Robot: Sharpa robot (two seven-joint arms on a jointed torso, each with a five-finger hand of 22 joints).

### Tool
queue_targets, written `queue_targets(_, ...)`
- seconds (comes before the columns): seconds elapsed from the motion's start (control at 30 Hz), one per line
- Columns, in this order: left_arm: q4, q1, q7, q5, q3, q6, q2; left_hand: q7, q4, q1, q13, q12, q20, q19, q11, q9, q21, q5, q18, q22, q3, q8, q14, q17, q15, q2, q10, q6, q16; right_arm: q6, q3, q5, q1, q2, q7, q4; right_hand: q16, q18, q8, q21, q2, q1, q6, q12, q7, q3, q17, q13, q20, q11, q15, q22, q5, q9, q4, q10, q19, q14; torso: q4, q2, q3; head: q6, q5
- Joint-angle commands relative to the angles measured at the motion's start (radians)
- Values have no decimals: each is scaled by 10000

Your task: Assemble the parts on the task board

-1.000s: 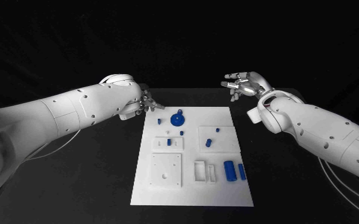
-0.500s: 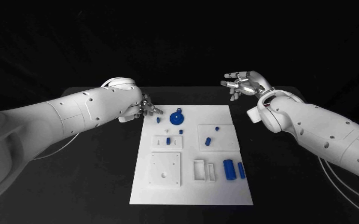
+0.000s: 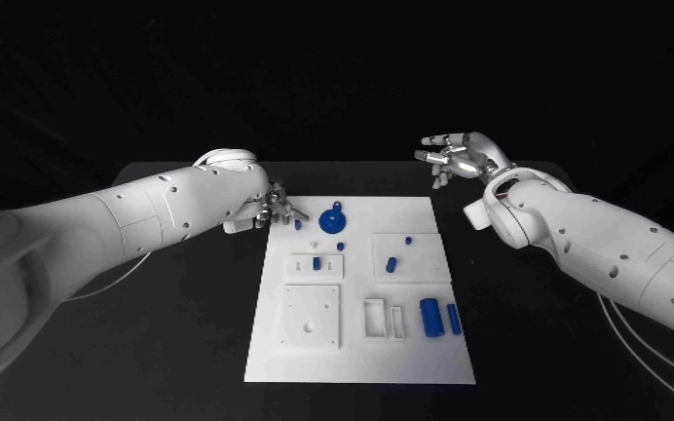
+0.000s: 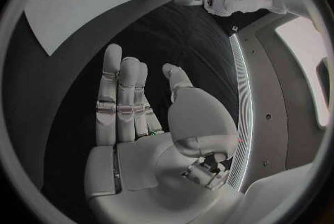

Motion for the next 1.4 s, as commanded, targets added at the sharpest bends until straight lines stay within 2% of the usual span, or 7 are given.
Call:
queue_targets(0.03, -10, -10, 216, 273, -2, 377, 30, 14, -32, 20, -10, 26, -3, -69, -11, -17, -38, -12, -100, 202, -1, -41, -88, -9, 8, 97, -83, -56, 54, 67, 9, 30, 0, 21, -1, 0, -52, -78, -53, 34, -35, -49, -69, 27, 13, 64, -10, -15, -11, -23, 29, -10, 54, -3, 2, -48, -44, -44, 3, -8, 1, 15, -27)
queue_targets(0.33, -44, -29, 242, 337, -3, 500, 62, 40, -201, 18, -53, 82, 14, -78, 4, -148, -61, -5, -89, 204, -56, -74, -136, -86, 23, 266, -130, -93, 126, 70, 9, 30, -1, 47, 3, -19, -52, -78, -53, 34, -35, -49, -69, 27, 13, 64, -10, -15, -11, -23, 29, -10, 54, -3, 2, -48, -44, -44, 0, -5, 13, 20, -51)
queue_targets(0.63, -129, -65, 302, 465, -3, 380, 113, 63, -726, -3, -108, 107, 36, -85, 21, -297, -93, 55, -77, 204, -381, -126, -174, -177, 44, 799, -181, -162, 151, 72, 9, 30, -1, 43, -1, -10, -52, -78, -53, 34, -35, -49, -69, 27, 13, 64, -10, -15, -11, -23, 29, -10, 54, -3, 2, -48, -44, -44, -8, 16, 4, 11, -63)
queue_targets(0.77, -182, -72, 312, 567, -2, 353, 123, 107, -824, -2, -130, 95, 48, -84, 42, -427, -117, -13, -68, 201, -481, -248, -178, -202, 60, 1129, -196, -250, 140, 75, 9, 30, -1, 48, -2, -7, -52, -78, -53, 34, -35, -49, -69, 27, 13, 64, -10, -15, -11, -23, 29, -10, 54, -3, 2, -48, -44, -44, -10, 13, 1, 14, -144)
queue_targets(0.83, -197, -73, 320, 587, -1, 382, 117, 166, -816, -30, -154, 67, 76, -83, 69, -844, -155, -114, -50, 198, -586, -507, -174, -226, 84, 1264, -200, -156, 108, 77, 9, 30, -1, 50, -1, -8, -52, -78, -53, 34, -35, -49, -69, 27, 13, 64, -10, -15, -11, -23, 29, -10, 54, -3, 2, -48, -44, -44, -8, 12, 0, 11, -150)
queue_targets(0.97, -224, -74, 345, 621, -1, 443, 115, 164, -1041, 49, -159, 64, 78, -84, 75, -1063, -179, -74, -49, 205, -697, -472, -186, -225, 90, 1443, -214, -195, 111, 83, 9, 29, -1, 57, -1, -14, -50, -79, -52, 53, -53, -62, -62, 27, 14, 123, -5, -16, -13, -24, 28, -22, 73, -2, 7, -45, -48, -41, 5, 3, 3, -82, -151)
queue_targets(1.4, -273, -94, 413, 870, 0, 493, 177, 157, -1521, 373, -178, 42, 80, -86, 70, -1179, -204, 16, -51, 203, -572, -427, -204, -240, 89, 1713, -230, -274, 96, 101, 9, 29, -2, 138, 0, -70, -51, -79, -54, 61, -59, -64, -68, 25, 11, 153, -4, -19, -15, -28, 25, -25, 124, -3, 1, -45, -50, -39, -2, -5, 1, -119, -94)
